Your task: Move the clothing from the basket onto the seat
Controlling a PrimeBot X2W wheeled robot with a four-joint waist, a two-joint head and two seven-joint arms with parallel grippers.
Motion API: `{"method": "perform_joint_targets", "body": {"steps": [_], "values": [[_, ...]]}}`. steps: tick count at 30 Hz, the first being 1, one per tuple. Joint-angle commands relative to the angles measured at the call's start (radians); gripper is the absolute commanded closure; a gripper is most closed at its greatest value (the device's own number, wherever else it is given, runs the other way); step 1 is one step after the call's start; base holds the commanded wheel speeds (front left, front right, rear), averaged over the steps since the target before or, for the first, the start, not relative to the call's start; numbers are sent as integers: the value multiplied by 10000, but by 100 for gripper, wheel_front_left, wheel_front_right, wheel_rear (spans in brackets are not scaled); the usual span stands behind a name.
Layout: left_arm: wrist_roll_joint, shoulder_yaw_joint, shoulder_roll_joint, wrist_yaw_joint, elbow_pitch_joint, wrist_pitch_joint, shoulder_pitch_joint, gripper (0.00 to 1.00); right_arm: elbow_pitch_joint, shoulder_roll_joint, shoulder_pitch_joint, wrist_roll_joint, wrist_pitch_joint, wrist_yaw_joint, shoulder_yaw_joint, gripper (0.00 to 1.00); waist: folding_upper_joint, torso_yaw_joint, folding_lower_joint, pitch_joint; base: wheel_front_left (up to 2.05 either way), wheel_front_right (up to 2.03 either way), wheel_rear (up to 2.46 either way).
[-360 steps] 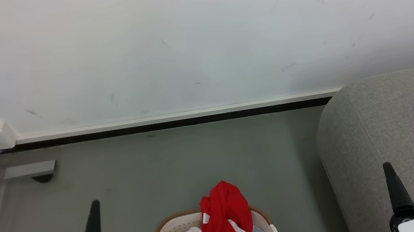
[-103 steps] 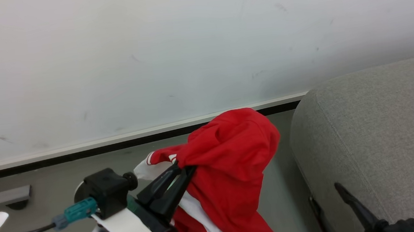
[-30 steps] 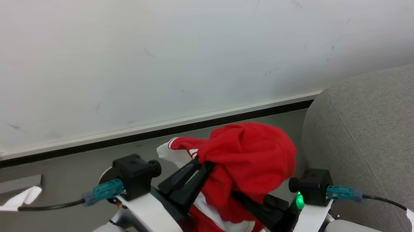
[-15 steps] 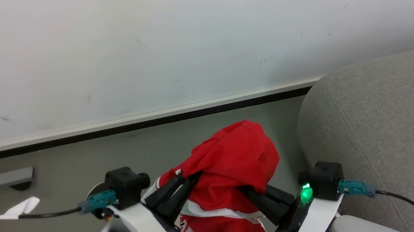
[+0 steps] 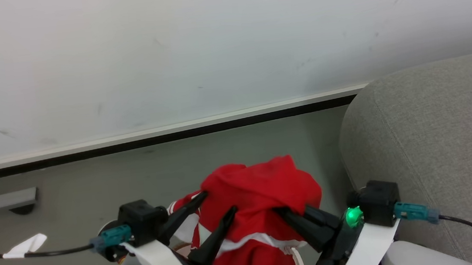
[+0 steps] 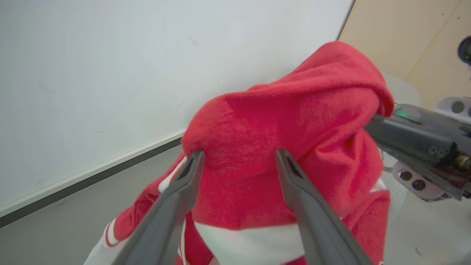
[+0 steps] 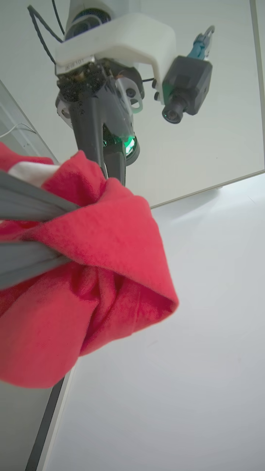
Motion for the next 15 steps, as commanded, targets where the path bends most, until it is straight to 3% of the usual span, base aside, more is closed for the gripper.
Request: {"method": "perform_joint_targets", "body": {"steps": [1, 15], "values": [[117, 0, 18, 66, 58, -83, 127, 0, -97, -101, -34, -93, -35, -22, -92, 100, 0, -43, 0, -14, 0, 0, 0], [421, -97, -95, 397, 257, -577, 509, 0, -957, -1242, 181, -424, -36, -22, -944, 100, 0, -682, 0, -172, 0, 0, 0]]}}
